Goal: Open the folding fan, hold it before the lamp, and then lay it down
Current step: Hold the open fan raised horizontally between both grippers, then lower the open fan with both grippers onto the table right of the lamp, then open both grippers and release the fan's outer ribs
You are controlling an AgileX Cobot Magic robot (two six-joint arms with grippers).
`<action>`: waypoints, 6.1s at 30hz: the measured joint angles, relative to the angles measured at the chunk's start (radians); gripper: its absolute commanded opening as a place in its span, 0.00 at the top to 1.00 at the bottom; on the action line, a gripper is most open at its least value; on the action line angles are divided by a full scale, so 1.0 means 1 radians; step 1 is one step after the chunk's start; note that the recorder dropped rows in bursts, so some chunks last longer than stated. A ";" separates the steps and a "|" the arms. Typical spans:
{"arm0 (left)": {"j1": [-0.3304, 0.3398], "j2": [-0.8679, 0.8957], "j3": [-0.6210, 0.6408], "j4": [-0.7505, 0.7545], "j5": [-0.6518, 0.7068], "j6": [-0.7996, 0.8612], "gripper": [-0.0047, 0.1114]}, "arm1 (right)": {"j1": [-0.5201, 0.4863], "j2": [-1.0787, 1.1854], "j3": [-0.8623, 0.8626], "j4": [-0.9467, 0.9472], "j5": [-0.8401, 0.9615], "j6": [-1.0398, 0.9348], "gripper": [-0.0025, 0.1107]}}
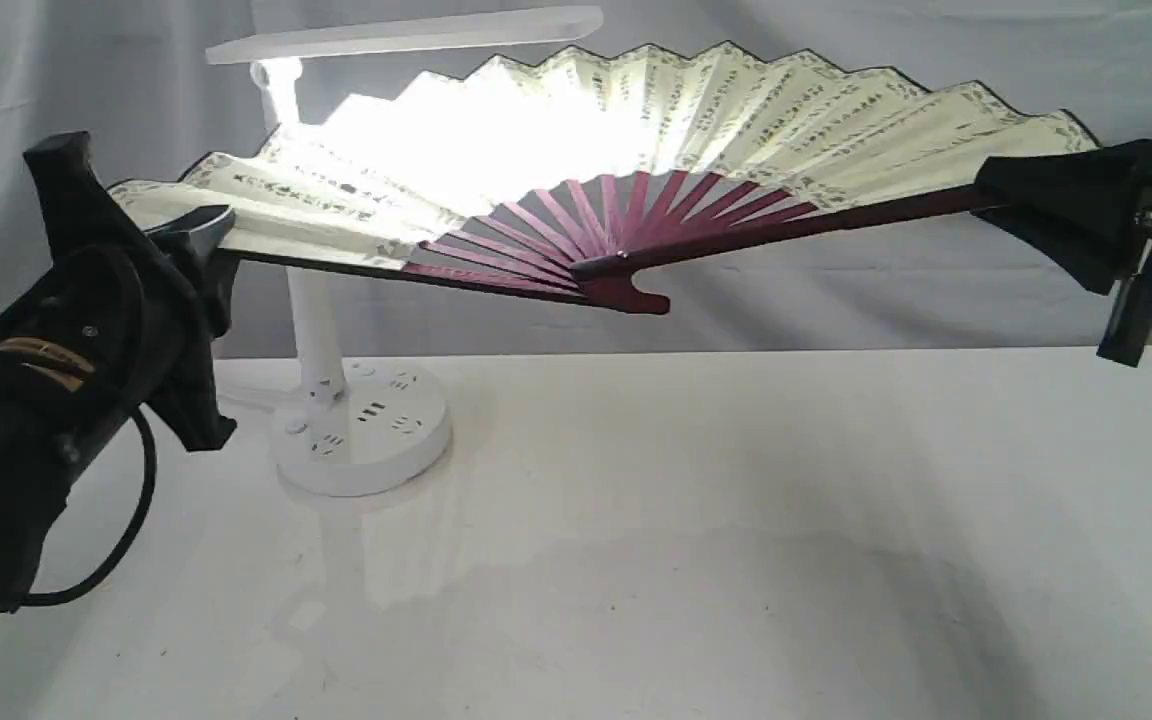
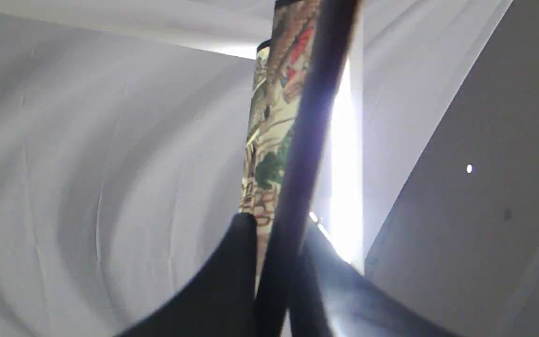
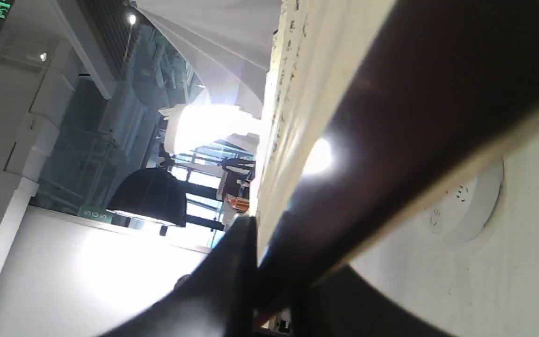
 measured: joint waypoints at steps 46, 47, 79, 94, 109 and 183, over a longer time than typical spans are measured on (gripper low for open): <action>0.002 0.000 0.000 0.000 0.088 0.004 0.96 | 0.000 0.000 0.000 -0.035 -0.016 0.006 0.98; 0.002 0.000 0.000 0.000 0.095 0.007 0.96 | 0.000 0.000 0.000 -0.042 -0.018 0.008 0.98; 0.002 0.237 0.000 0.283 0.019 -0.076 0.96 | -0.112 0.000 0.230 -0.131 -0.183 -0.024 0.98; -0.030 0.406 -0.027 0.357 -0.089 -0.148 0.96 | -0.151 0.000 0.254 -0.203 -0.263 -0.030 0.98; -0.093 0.537 -0.177 0.322 -0.075 -0.150 0.96 | -0.181 0.000 0.254 -0.215 -0.403 -0.007 0.98; -0.093 0.621 -0.261 0.525 -0.309 -0.158 0.58 | -0.338 0.148 0.256 -0.213 -0.415 -0.289 0.60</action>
